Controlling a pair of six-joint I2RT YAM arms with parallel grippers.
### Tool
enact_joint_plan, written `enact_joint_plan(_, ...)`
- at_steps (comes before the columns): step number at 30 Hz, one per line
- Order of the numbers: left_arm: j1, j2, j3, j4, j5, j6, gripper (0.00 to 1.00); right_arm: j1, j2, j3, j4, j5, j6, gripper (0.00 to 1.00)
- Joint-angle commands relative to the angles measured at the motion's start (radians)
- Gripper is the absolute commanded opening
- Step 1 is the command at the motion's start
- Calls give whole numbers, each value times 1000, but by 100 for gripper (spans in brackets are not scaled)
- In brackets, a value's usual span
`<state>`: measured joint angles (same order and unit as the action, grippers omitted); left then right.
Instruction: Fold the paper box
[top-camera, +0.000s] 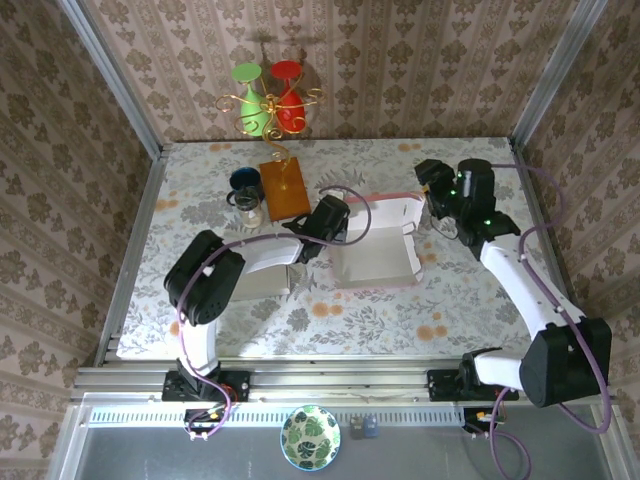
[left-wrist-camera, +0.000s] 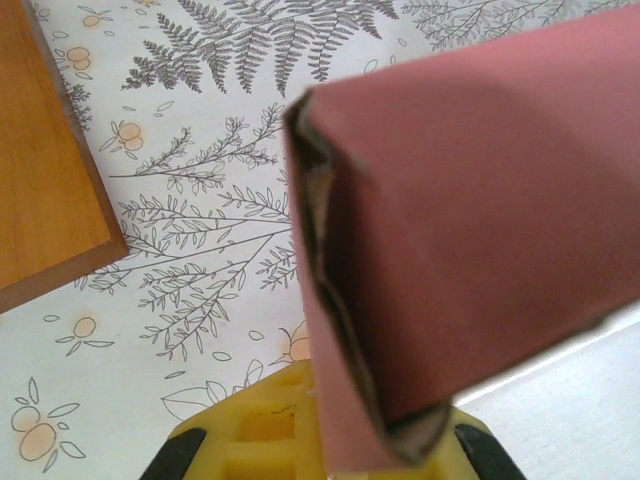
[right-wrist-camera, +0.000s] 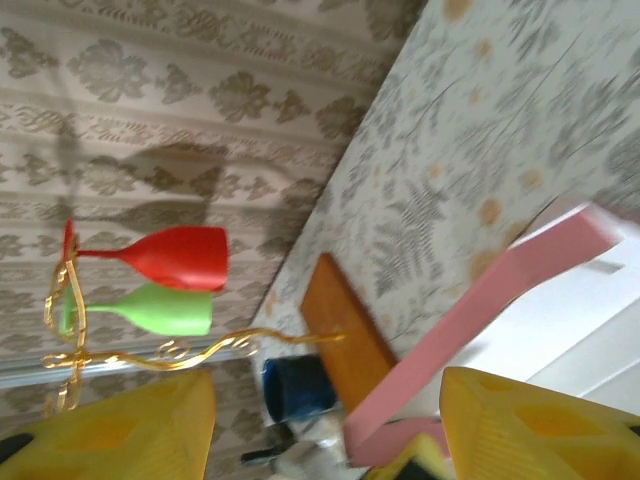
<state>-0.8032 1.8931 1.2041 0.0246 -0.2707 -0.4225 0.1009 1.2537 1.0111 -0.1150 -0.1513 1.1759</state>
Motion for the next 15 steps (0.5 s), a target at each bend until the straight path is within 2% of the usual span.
enact_joint_plan(1,43,-74,13,-36,162,14,0,-70,-17,21,-190,-28,-159,60)
enact_joint_plan(6,119,-107,24,-41,426,-5,0,-176,0,32,-222,-146,-306,44)
enact_joint_plan(9,154,-106,48,-54,561,-15,0,-211,10,11,-147,-281,-420,33)
enact_joint_plan(12,190,-96,72,-57,680,-27,0,-222,45,8,-75,-458,-545,34)
enact_joint_plan(15,220,-87,83,-43,780,-41,0,-235,78,21,-71,-564,-632,33)
